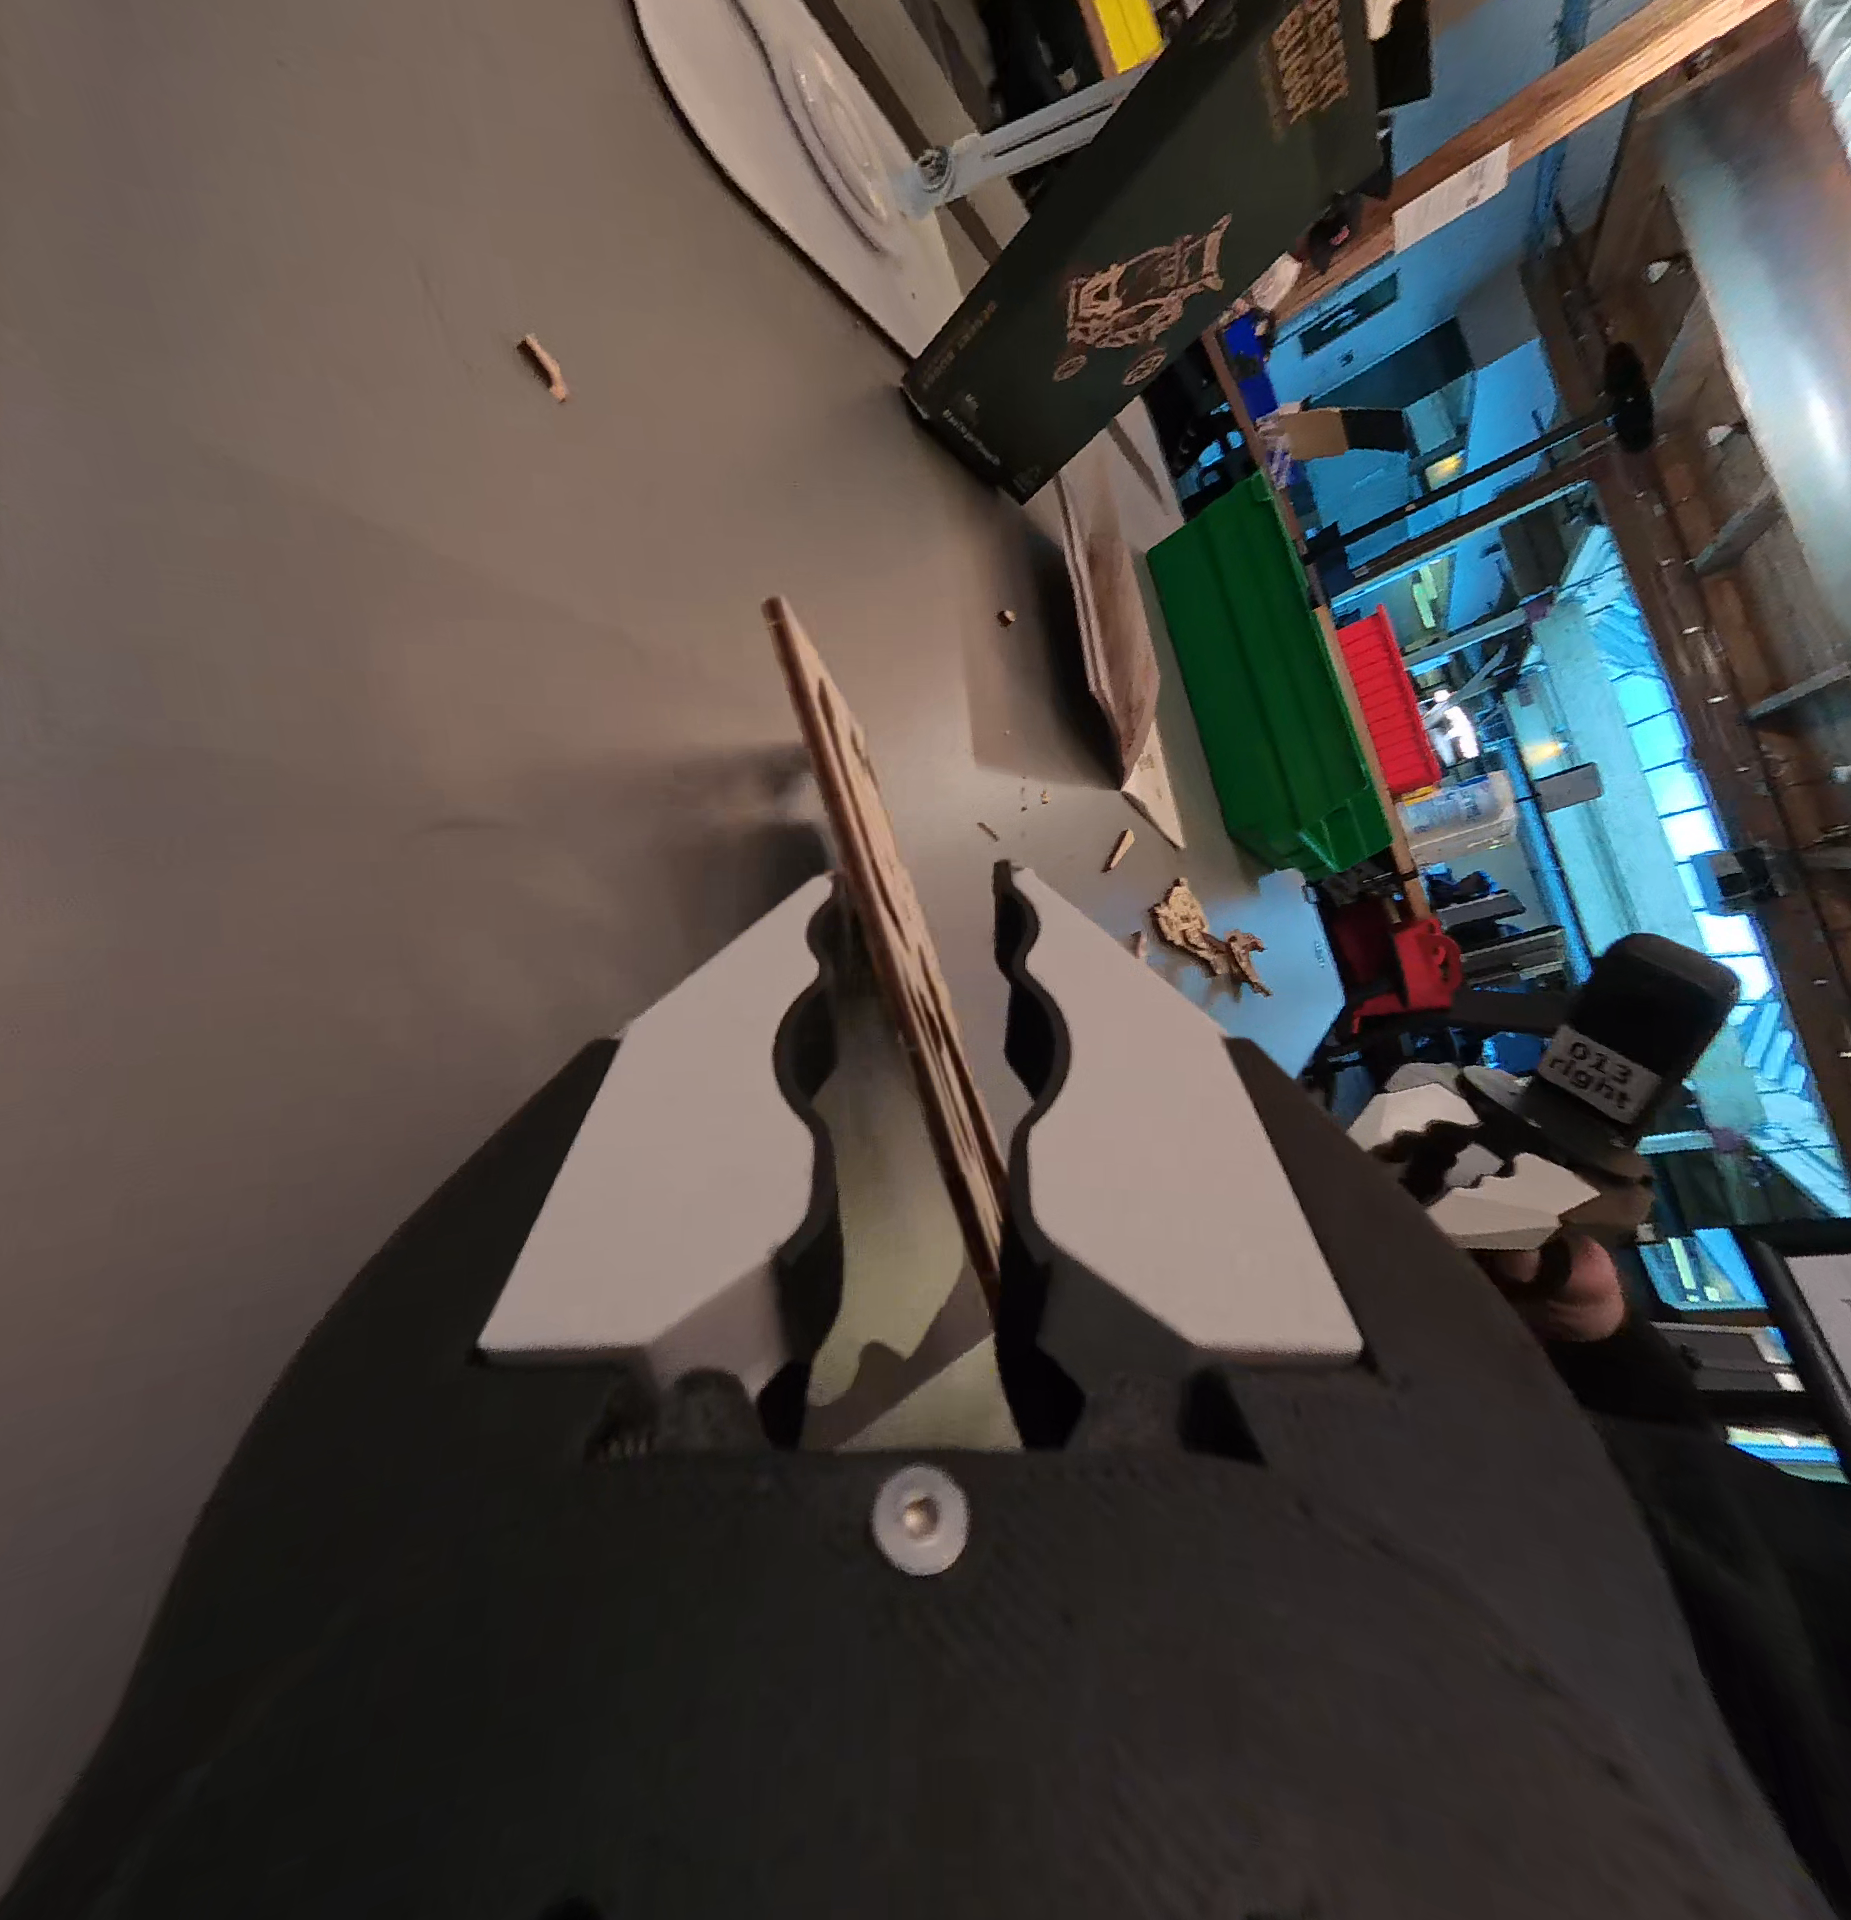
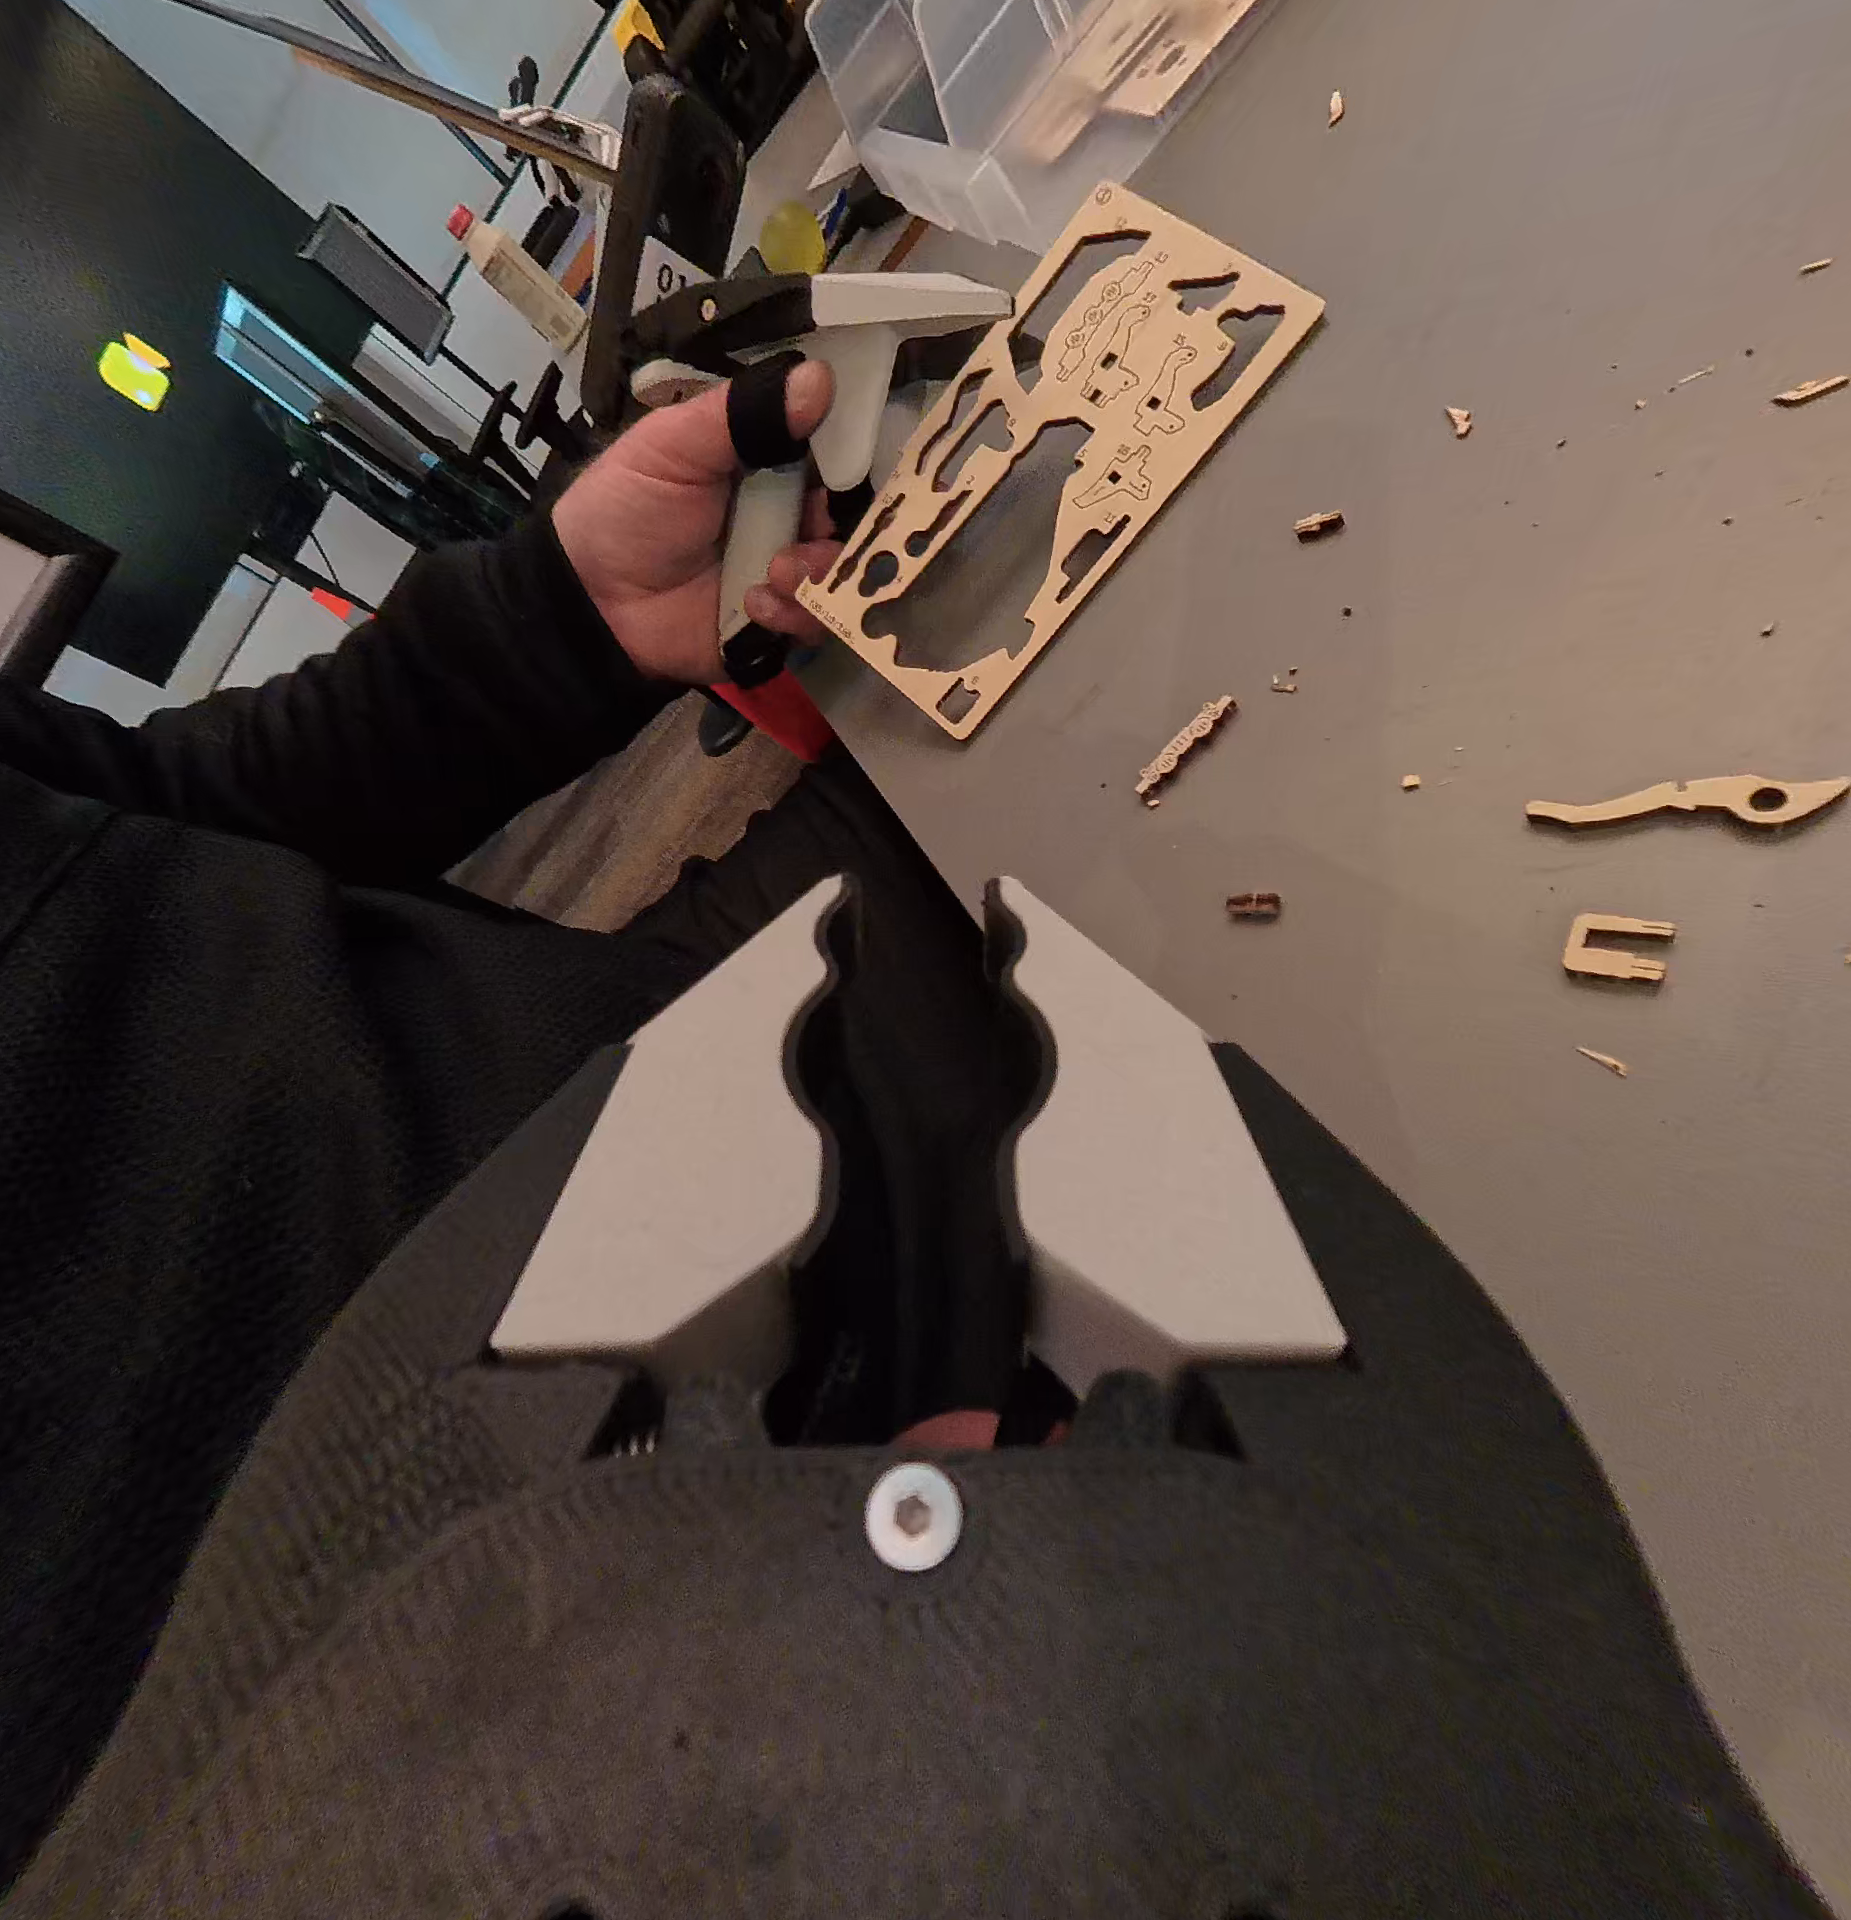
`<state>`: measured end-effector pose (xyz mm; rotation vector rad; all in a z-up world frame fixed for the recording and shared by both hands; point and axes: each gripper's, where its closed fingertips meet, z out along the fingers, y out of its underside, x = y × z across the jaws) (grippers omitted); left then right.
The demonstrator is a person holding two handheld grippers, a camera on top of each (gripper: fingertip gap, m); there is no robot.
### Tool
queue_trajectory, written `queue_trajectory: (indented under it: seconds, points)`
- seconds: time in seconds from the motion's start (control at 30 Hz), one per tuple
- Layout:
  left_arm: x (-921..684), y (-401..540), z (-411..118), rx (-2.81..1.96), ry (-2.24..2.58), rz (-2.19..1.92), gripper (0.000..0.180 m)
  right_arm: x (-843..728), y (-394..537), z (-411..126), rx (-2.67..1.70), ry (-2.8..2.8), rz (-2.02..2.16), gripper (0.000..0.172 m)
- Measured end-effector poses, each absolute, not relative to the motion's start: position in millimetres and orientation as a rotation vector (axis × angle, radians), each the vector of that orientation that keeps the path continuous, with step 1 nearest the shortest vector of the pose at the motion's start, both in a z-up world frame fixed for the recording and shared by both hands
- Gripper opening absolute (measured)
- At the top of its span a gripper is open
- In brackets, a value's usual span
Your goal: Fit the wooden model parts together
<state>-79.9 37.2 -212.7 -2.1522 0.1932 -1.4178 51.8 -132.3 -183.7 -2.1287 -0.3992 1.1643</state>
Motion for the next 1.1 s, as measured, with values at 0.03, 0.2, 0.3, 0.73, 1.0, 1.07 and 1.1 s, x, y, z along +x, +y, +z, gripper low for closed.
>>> queue_trajectory:
  seconds: [0.03, 0.2, 0.3, 0.73, 1.0, 1.07, 1.1]
  points:
    - [-81.0, 37.4, -214.8, -2.162, 0.206, -1.389, 0.028, 53.0, -131.8, -185.3, -2.135, -0.405, 1.147, 0.021]
    - [-84.8, 37.1, -215.6, -2.185, 0.279, -1.313, 0.04, 59.9, -128.2, -193.0, -2.157, -0.409, 1.09, 0.022]
    - [-89.5, 35.9, -213.2, -2.202, 0.332, -1.266, 0.049, 63.8, -126.7, -196.3, -2.166, -0.4, 1.078, 0.022]
    - [-133.9, 25.5, -215.8, -2.265, 0.483, -0.989, 0.056, 64.1, -120.1, -204.5, -2.15, -0.433, 1.035, 0.022]
    - [-118.6, -3.5, -245.1, -2.348, 0.741, -0.686, 0.084, 63.1, -115.5, -211.9, -2.151, -0.429, 1.029, 0.021]
    - [-119.7, -0.5, -247.3, -2.341, 0.77, -0.643, 0.08, 63.4, -114.8, -212.6, -2.151, -0.429, 1.026, 0.021]
    - [-122.6, 3.2, -245.9, -2.332, 0.75, -0.645, 0.078, 63.8, -114.3, -213.0, -2.15, -0.428, 1.024, 0.021]
